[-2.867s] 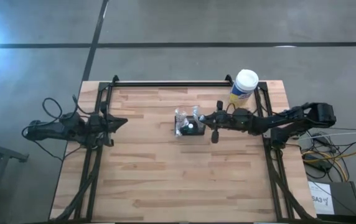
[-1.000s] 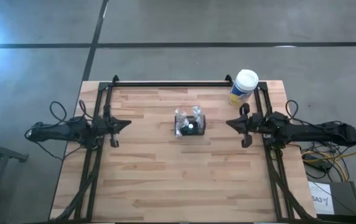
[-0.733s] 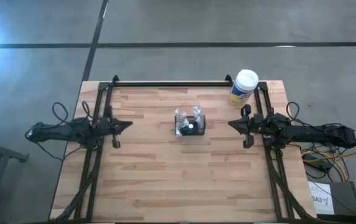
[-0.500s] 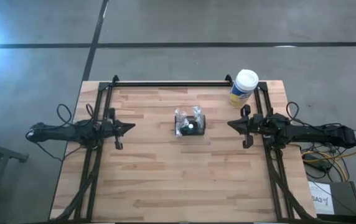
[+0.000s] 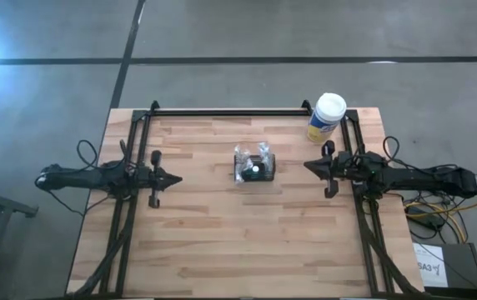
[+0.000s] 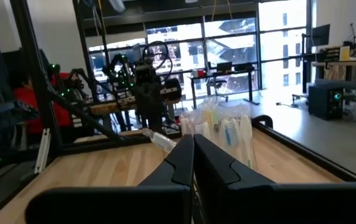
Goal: Pick & Place toothbrushing station
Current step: Return to Home Position
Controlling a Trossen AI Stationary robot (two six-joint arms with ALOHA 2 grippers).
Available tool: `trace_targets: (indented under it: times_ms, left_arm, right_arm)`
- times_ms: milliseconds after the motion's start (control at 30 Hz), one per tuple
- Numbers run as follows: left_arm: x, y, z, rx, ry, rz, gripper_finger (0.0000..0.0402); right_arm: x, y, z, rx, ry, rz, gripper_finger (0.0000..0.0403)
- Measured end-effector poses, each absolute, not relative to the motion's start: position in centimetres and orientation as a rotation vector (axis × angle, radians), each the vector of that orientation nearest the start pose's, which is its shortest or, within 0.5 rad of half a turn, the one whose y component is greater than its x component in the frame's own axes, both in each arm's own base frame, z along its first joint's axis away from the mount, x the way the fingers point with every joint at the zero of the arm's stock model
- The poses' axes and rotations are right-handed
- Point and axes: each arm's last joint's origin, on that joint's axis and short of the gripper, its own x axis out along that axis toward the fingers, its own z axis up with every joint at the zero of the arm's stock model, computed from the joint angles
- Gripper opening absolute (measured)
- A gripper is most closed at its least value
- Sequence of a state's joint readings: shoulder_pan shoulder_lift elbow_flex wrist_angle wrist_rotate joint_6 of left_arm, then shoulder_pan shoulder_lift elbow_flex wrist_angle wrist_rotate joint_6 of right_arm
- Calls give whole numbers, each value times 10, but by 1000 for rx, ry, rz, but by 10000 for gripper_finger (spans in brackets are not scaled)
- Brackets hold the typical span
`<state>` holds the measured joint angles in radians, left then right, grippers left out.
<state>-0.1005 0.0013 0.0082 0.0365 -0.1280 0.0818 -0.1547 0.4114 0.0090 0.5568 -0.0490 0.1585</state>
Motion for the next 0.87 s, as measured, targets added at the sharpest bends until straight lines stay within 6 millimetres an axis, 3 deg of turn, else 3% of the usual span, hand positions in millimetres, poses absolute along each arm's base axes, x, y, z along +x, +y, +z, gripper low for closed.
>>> trace_targets:
  times_ms: [267,867]
  left_arm:
    - [97,-6,169,-14,-33,30,6]
    - [97,-6,169,-18,-44,36,7]
  right_arm:
    - [121,-17,184,163,-166,-91,8]
    - [122,-17,180,164,-126,-94,8]
